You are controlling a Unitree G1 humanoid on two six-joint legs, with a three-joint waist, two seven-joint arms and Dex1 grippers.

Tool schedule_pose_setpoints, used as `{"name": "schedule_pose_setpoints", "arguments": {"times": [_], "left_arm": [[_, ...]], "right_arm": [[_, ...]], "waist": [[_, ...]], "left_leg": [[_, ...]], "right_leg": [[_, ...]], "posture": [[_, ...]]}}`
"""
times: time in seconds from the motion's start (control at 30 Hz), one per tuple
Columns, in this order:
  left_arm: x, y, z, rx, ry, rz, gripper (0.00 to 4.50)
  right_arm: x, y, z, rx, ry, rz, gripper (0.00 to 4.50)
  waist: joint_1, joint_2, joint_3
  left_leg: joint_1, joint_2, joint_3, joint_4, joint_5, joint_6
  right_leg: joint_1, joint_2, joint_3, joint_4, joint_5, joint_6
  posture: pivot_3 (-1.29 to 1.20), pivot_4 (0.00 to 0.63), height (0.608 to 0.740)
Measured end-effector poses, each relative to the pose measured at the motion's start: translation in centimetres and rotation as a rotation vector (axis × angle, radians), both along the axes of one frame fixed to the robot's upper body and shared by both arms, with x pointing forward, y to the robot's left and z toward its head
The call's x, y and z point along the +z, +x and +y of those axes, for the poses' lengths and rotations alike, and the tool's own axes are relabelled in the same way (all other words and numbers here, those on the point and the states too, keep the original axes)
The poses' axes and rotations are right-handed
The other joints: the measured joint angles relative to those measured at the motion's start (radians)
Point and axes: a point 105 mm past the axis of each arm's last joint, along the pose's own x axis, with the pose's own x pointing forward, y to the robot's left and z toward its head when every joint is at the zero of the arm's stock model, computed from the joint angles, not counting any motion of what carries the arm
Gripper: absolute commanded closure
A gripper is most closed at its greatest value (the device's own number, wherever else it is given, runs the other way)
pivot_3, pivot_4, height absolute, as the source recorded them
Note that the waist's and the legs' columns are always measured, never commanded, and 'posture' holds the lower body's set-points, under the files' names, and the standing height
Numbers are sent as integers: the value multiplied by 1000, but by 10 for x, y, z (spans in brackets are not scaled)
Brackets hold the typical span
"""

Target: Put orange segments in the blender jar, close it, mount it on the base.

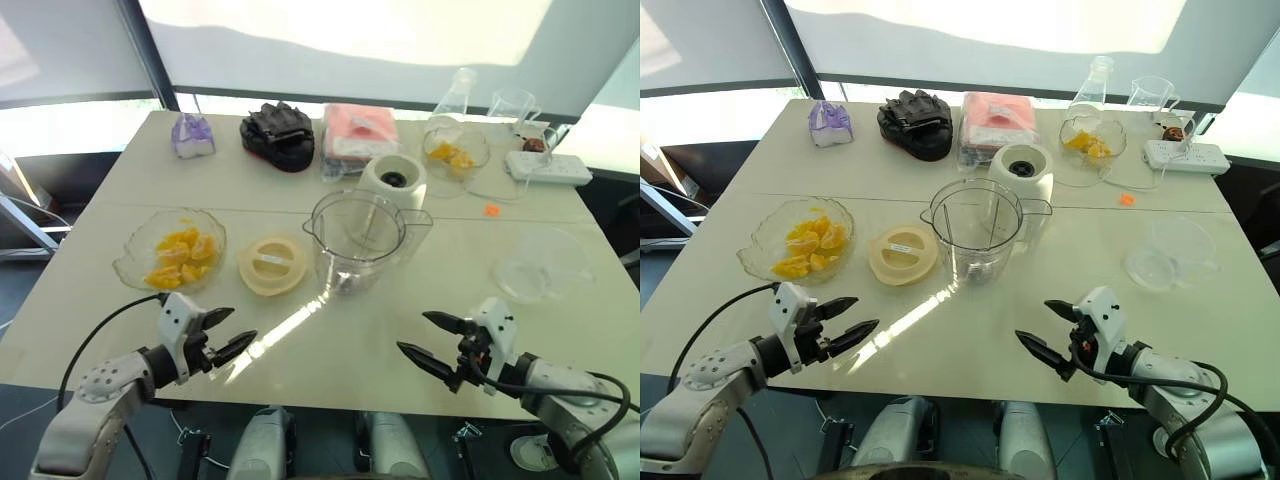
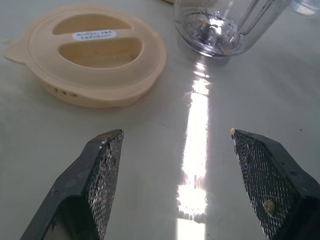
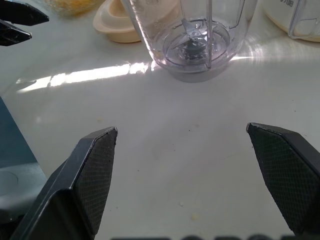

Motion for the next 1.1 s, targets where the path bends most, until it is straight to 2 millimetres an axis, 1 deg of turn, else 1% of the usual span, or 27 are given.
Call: {"name": "schedule_pose_setpoints", "arguments": {"times": [0.1, 0.17, 0.2, 0.27, 0.33, 0.43, 0.5, 0.6, 0.63, 0.77, 0.83, 0.87, 0.93, 0.97, 1.1], "left_arm": [[8, 2, 3, -53, 32, 5, 899], [19, 3, 12, -86, 67, 15, 899], [29, 6, 17, -99, 73, 14, 899], [48, 11, 23, -112, 79, -2, 899], [70, 17, 29, -131, 93, -29, 899], [93, 36, 43, -98, 125, -72, 899], [103, 52, 58, -43, 155, -85, 899], [109, 72, 77, 20, 232, -101, 899], [110, 80, 83, 23, 291, -119, 899], [99, 114, 114, 23, 656, -164, 899], [94, 128, 124, 47, 739, -162, 899], [91, 136, 125, 62, 735, -152, 899], [79, 148, 117, 74, 672, -116, 899], [70, 152, 112, 75, 634, -86, 899], [42, 157, 102, 80, 558, 4, 899]], "right_arm": [[2, 2, 0, -5, 0, 5, 149], [7, -1, -2, -3, 3, 22, 149], [15, -4, -5, 7, -3, 33, 149], [34, -8, -11, 23, -19, 28, 149], [62, -10, -15, 37, -15, -3, 149], [99, -9, -17, 62, 4, -54, 149], [120, -7, -16, 64, 44, -99, 149], [140, -5, -10, 77, 109, -142, 149], [147, -5, -8, 79, 131, -156, 149], [178, -4, 7, 127, 224, -241, 149], [183, -5, 12, 137, 239, -249, 149], [181, -5, 15, 136, 241, -241, 149], [174, -4, 19, 132, 235, -213, 149], [171, -4, 21, 129, 233, -202, 149], [162, -2, 23, 97, 248, -186, 149]], "waist": [[0, -1, 0], [0, 1, 1], [0, 1, 1], [1, 1, 2], [1, 0, 2], [0, -1, 3], [0, -3, 3], [0, -4, 4], [0, -4, 4], [2, -5, 5], [4, -7, 4], [7, -8, 4], [12, -8, 4], [14, -8, 4], [15, -14, 4]], "left_leg": [[0, 0, 0, 0, 0, 0], [-1, 0, 0, 0, 0, 0], [-1, 0, 0, 0, 0, 0], [-1, 0, 0, 0, 0, 0], [0, 0, 0, 0, 0, 0], [0, 0, 0, 0, 0, 0], [0, 0, 0, -1, 0, 0], [-1, 0, 0, -1, 0, 0], [-1, 0, 1, -1, 0, 0], [-2, 0, 2, -1, 0, 0], [-2, 0, 2, -1, 0, 0], [-3, 0, 2, -1, 0, 0], [-5, -1, 2, 0, 0, 1], [-7, -1, 2, 0, 0, 1], [-11, -1, 2, 1, 0, 1]], "right_leg": [[0, 0, 0, 0, 0, 0], [-1, 0, 0, 0, 0, 0], [-1, 0, 0, 0, 0, 0], [0, 0, 0, 0, 0, 0], [0, 0, 0, -1, 0, 0], [0, 1, 0, 0, 0, 0], [0, 2, 0, 0, 0, 0], [-1, 2, 0, -1, 0, 0], [-1, 2, 0, -1, 0, 0], [-1, 1, 0, -2, 0, 0], [-1, 0, 0, -2, 0, 0], [-1, 0, 0, -2, 1, 0], [-2, 0, 0, -3, 1, 1], [-3, -1, 0, -3, 3, 4], [-7, 0, -1, -1, 6, 10]], "posture": [[0, 150, 740], [0, 150, 740], [0, 150, 740], [0, 150, 740], [0, 150, 740], [0, 150, 740], [0, 150, 740], [0, 150, 740], [0, 150, 740], [0, 150, 740], [0, 150, 740], [0, 150, 740], [0, 150, 740], [0, 150, 740], [0, 150, 740]]}}
